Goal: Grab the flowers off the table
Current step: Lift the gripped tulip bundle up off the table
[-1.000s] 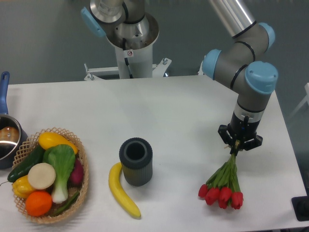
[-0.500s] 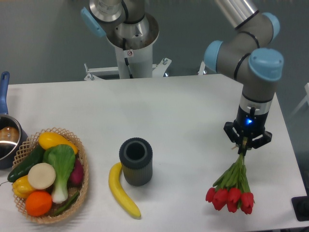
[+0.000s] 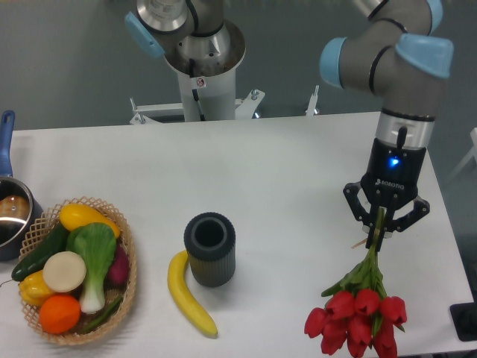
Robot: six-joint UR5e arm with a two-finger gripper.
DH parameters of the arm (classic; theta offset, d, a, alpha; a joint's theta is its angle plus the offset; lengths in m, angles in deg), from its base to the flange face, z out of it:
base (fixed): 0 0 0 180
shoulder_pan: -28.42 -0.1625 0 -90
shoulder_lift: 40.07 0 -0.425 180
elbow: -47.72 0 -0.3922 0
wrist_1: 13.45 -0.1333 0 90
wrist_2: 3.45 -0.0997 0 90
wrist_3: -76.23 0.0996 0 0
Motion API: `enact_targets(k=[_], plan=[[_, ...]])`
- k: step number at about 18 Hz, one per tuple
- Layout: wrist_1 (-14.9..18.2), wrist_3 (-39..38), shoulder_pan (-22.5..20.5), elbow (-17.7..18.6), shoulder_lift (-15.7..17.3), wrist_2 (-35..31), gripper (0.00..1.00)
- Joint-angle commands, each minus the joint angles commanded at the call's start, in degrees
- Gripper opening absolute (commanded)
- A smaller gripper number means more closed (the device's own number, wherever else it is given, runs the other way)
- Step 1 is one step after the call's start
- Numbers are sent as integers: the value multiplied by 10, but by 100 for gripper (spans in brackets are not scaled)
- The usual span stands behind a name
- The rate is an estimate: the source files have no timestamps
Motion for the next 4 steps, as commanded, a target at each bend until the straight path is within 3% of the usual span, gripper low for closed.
enact_targets(k=[4], plan=[[0, -10, -3, 10, 7, 1, 19]])
